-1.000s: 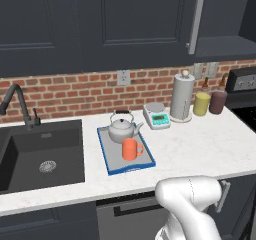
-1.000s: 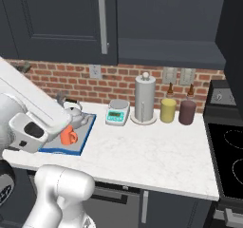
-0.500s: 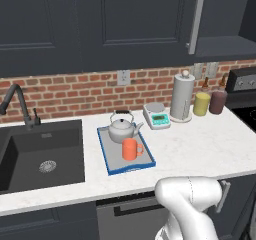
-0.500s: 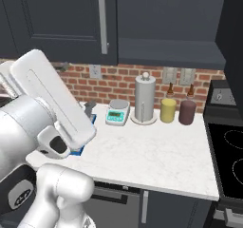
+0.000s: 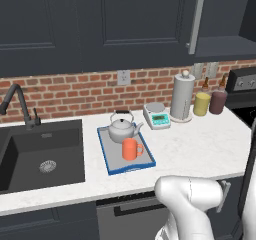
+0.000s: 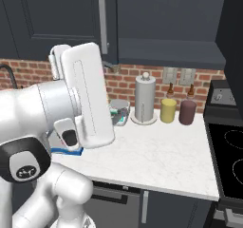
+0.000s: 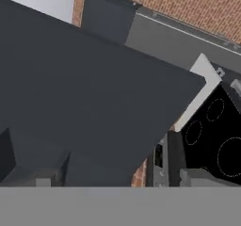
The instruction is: Pick the kettle from the counter and place it on the tray. Then pick the mug from the cabinet and place it on the tray. Then close the cabinet doors.
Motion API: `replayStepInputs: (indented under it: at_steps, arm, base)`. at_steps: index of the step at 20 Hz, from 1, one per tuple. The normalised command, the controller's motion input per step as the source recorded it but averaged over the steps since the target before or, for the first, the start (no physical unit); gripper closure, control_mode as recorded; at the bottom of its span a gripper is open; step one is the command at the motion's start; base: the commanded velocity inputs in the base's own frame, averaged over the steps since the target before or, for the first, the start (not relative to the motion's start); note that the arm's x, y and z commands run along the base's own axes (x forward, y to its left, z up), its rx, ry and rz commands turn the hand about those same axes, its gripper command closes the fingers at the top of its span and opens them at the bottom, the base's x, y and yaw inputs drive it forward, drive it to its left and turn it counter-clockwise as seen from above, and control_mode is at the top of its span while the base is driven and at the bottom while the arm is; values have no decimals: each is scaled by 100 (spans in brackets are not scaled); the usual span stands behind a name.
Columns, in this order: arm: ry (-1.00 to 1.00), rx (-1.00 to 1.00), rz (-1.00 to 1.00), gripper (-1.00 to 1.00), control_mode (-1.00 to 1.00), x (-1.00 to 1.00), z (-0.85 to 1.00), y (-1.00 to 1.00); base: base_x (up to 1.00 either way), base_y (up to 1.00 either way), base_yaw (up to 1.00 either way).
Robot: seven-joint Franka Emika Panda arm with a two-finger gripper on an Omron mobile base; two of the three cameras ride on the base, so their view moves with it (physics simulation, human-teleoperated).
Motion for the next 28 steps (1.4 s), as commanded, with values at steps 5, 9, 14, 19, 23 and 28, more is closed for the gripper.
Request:
replayStepInputs:
  at_steps: [5, 9, 14, 19, 23, 28]
  arm:
    - [0, 23, -17, -100, -100, 3, -5, -91]
    - [0, 9, -15, -100, -100, 3, -23, -72]
    - [-13, 0, -27, -100, -100, -3, -22, -46]
    - [-11, 0, -28, -100, -100, -29, -2, -52]
    - [-12, 0, -22, -100, -100, -41, 0, -52]
    - [-10, -1, -15, -100, -100, -61, 0, -36]
  base:
    - [0, 0, 0]
    - [0, 0, 0]
    - [0, 0, 0]
    - [0, 0, 0]
    - [0, 0, 0]
    - [0, 0, 0]
